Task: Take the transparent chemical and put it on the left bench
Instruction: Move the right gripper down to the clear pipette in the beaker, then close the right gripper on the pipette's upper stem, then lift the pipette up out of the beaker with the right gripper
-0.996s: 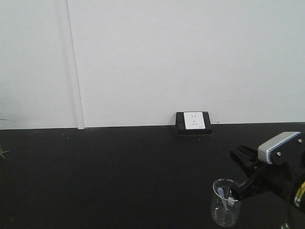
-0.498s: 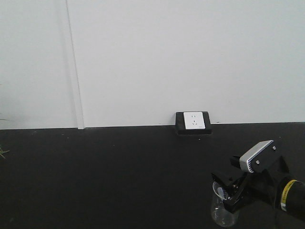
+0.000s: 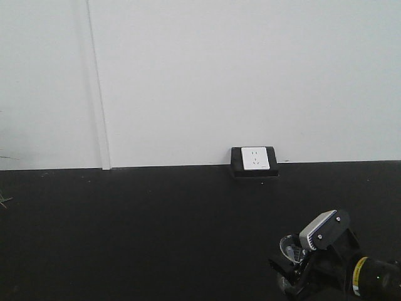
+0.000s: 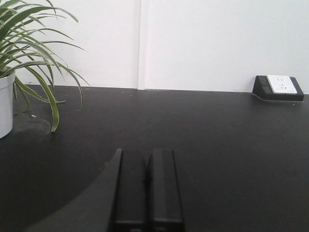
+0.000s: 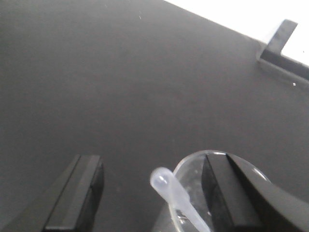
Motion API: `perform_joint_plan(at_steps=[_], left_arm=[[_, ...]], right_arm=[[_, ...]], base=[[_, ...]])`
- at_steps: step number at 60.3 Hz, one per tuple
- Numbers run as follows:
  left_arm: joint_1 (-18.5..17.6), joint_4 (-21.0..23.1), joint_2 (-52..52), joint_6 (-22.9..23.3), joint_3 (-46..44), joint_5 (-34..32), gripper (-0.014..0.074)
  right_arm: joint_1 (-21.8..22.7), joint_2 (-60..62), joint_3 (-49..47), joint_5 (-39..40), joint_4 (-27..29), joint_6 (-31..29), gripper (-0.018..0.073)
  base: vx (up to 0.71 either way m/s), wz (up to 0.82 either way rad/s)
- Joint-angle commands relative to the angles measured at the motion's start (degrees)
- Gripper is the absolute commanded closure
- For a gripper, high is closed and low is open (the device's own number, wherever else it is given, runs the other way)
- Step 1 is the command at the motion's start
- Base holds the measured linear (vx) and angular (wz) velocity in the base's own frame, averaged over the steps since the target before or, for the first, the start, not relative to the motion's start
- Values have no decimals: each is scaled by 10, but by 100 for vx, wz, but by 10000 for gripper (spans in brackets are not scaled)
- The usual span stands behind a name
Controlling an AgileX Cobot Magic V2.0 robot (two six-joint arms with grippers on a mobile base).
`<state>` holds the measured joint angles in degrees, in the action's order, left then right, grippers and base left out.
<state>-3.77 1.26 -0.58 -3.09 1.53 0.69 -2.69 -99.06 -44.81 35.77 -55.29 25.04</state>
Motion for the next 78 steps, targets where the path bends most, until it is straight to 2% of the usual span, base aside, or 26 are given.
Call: perform_joint_plan(at_steps=[1, 8, 24, 47, 68, 78], left_arm=[[-1, 0, -11, 4, 9, -45, 600], [-1, 0, -11, 4, 9, -45, 600], [-1, 0, -11, 4, 9, -45, 600], [-1, 0, -11, 4, 9, -45, 600], [-1, 0, -11, 4, 9, -45, 600], [-1, 0, -11, 4, 9, -45, 600]], right_arm=[[3, 20, -16, 44, 40, -30, 92], [3, 20, -16, 46, 61, -42, 146], [3, 20, -16, 42, 61, -37, 309], [3, 21, -16, 38, 61, -36, 347], [3, 61, -16, 8, 64, -39, 570], [3, 138, -16, -46, 65, -32, 568]], base=[[0, 0], [0, 0], [0, 0], [0, 0], [0, 0], [0, 0]])
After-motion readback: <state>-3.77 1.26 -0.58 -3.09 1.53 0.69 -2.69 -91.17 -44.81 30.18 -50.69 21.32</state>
